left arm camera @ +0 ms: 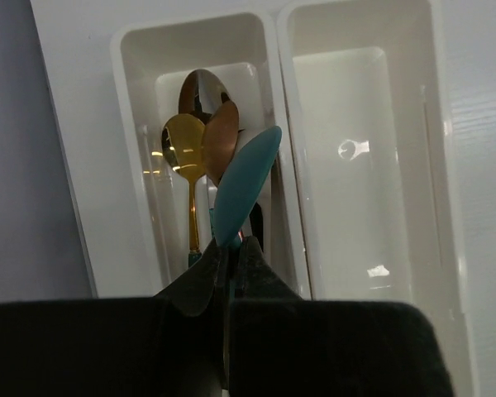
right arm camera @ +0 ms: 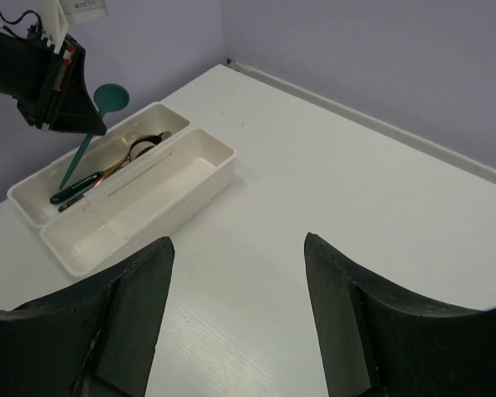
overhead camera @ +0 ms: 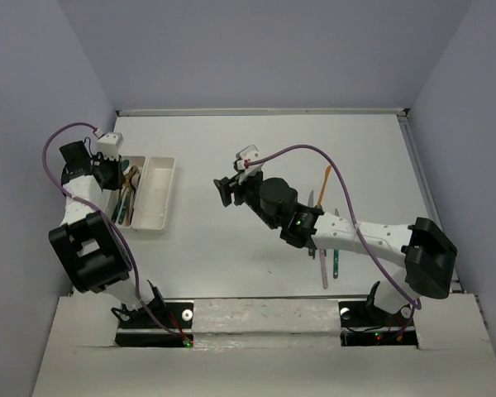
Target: Sort the eating utensils into containers
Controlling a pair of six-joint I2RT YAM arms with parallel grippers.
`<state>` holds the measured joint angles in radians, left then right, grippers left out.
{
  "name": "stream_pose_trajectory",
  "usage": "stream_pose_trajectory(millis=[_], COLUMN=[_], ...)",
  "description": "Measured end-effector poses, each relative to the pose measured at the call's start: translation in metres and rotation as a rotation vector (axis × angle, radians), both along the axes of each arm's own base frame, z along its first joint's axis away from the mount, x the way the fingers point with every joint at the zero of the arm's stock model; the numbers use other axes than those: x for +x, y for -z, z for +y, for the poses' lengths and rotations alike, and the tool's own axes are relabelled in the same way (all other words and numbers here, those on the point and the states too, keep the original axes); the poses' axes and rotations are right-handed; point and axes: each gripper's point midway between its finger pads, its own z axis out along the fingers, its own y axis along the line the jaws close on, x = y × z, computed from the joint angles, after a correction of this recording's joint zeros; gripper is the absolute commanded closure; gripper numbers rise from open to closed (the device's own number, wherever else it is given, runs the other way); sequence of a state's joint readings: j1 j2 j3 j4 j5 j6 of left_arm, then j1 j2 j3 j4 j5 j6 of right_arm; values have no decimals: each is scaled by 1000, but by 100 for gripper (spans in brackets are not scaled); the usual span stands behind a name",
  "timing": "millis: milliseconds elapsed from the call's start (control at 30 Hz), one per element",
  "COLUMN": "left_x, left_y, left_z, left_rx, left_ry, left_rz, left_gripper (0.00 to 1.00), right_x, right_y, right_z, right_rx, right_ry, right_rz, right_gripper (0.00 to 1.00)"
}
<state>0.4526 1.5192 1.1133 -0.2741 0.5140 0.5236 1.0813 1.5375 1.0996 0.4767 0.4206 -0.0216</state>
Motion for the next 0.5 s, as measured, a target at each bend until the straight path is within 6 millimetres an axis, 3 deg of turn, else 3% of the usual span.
stream_pose_trajectory(millis=[133,400,467,500], left_x=[-1,-4,-2,-2], left_y=[27,66,70,71], left_z=[9,10,11,11], left_rx=[1,-28,-30,-30], left_ry=[1,29,29,28], left_rz=[69,168,176,179], left_gripper=[100,100,93,80], right_x=[1,4,8,10], right_y=[9,15,20,23], right_z=[-1,-4,-10,-13], right_rx=[-21,-34,-40,-45], right_ry=[10,35,65,79], right_rz=[16,31,50,65], right_gripper=[30,30,30,30])
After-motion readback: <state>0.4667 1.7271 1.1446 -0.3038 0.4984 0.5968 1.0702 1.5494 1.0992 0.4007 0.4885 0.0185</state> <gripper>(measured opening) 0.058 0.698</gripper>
